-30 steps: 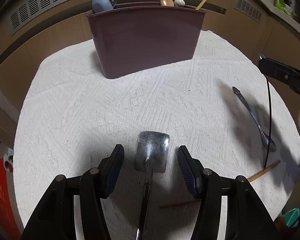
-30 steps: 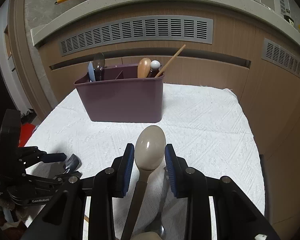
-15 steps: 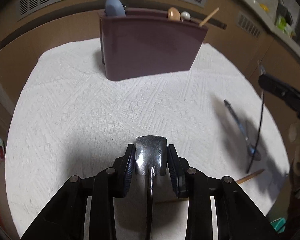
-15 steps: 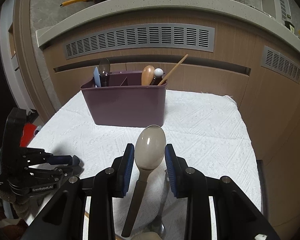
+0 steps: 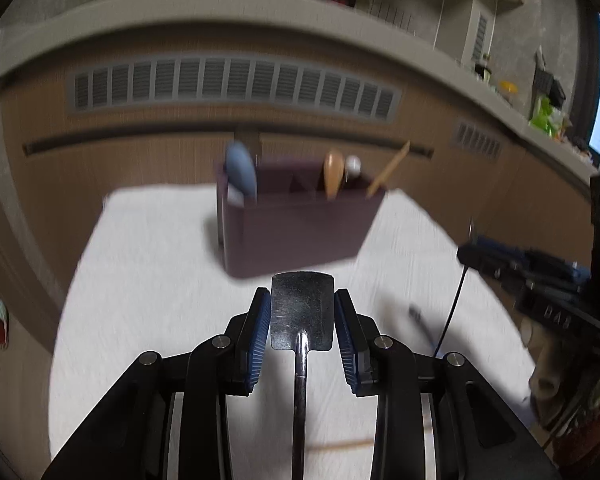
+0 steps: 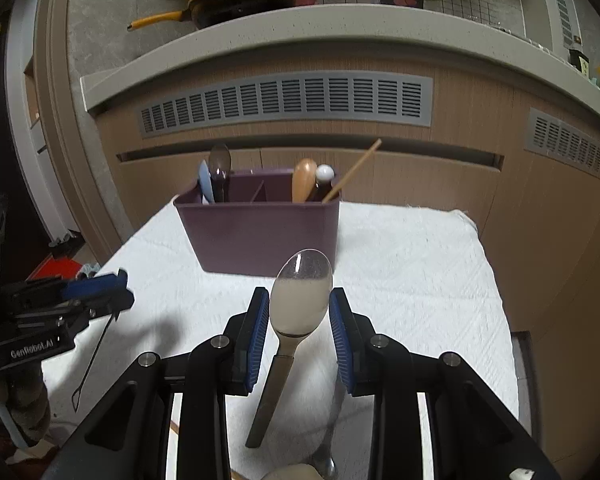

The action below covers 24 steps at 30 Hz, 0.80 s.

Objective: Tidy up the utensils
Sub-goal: 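Drop the spatula spoon into the holder with the left tool while the right tool drops the dark-handled spoon in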

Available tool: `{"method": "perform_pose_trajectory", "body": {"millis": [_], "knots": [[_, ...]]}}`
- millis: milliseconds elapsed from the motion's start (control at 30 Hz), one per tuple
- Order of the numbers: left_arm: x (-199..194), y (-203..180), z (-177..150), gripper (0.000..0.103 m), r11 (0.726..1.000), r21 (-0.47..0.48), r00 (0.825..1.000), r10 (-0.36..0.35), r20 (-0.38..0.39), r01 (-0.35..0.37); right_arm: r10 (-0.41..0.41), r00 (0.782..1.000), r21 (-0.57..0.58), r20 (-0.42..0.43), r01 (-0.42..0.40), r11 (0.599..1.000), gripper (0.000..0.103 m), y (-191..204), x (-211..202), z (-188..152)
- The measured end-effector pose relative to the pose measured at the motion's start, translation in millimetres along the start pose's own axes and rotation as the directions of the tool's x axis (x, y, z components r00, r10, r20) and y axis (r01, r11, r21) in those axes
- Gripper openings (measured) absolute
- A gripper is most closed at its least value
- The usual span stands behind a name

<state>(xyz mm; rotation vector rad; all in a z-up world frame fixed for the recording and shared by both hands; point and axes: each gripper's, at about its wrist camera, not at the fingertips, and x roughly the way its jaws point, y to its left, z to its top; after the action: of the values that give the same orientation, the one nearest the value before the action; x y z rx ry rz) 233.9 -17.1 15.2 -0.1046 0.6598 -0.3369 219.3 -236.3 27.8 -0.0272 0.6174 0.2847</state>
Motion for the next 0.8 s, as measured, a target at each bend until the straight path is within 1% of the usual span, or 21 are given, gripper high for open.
{"method": "perform_pose_trajectory", "body": {"millis": [33,67,100,133,167,233,267,300,333,400,467,533,600,667,767,800], "knots": [[-3,-2,18,0.033,1.0,0.003,0.999,-0.011,0.041,0.011,0.006,1.0,-0.005,0.019,-0.006,1.0,0.028,-1,-2,11],[-8,-6,42,0.033,1.0,0.012,0.994,-0.024,0.104,0.023,0.01,0.999,-0.016,0.047,-0.009,1.0,0.028,0,-6,25],[-11,-8,60,0.033,0.999,0.016,0.986,-0.032,0.162,0.03,0.003,0.996,-0.035,0.094,0.001,0.999,0.028,0,-13,45],[-15,-8,77,0.033,0.999,0.011,0.972,-0.039,0.231,0.038,-0.008,0.99,-0.05,0.143,0.016,0.999,0.028,0,-20,64],[-18,-7,96,0.033,0.999,-0.01,0.945,-0.046,0.324,0.052,-0.014,0.984,-0.059,0.179,0.024,0.998,0.028,1,-26,78],[-16,-3,118,0.033,0.996,-0.039,0.897,-0.054,0.438,0.079,-0.03,0.963,-0.078,0.267,0.052,0.996,0.028,3,-33,113],[-10,0,127,0.033,0.994,-0.056,0.865,-0.052,0.499,0.091,-0.037,0.956,-0.079,0.292,0.063,0.995,0.028,4,-33,123],[-4,3,132,0.033,0.993,-0.069,0.847,-0.044,0.529,0.095,-0.045,0.947,-0.08,0.317,0.074,0.994,0.028,4,-30,134],[5,8,137,0.033,0.991,-0.088,0.833,-0.033,0.552,0.097,-0.046,0.943,-0.086,0.33,0.079,0.993,0.028,5,-24,143],[23,17,141,0.033,0.986,-0.128,0.824,-0.017,0.567,0.109,-0.051,0.943,-0.095,0.33,0.087,0.992,0.028,5,-7,153],[41,26,142,0.033,0.98,-0.168,0.822,0.008,0.569,0.107,-0.059,0.95,-0.105,0.307,0.095,0.99,0.028,4,17,156],[58,32,140,0.033,0.98,-0.187,0.817,0.048,0.574,0.074,-0.07,0.96,-0.105,0.27,0.102,0.989,0.028,1,44,155],[76,36,137,0.033,0.98,-0.195,0.813,0.087,0.576,0.033,-0.086,0.966,-0.107,0.246,0.115,0.988,0.028,-1,63,152],[92,40,138,0.033,0.98,-0.198,0.822,0.096,0.561,0.021,-0.089,0.975,-0.11,0.206,0.114,0.987,0.028,-2,84,147],[110,43,132,0.033,0.98,-0.198,0.834,0.098,0.543,0.013,-0.085,0.982,-0.11,0.168,0.104,0.988,0.028,-4,101,138],[115,43,125,0.033,0.981,-0.195,0.841,0.099,0.531,0.007,-0.081,0.984,-0.108,0.156,0.099,0.989,0.028,-5,104,135]]}}
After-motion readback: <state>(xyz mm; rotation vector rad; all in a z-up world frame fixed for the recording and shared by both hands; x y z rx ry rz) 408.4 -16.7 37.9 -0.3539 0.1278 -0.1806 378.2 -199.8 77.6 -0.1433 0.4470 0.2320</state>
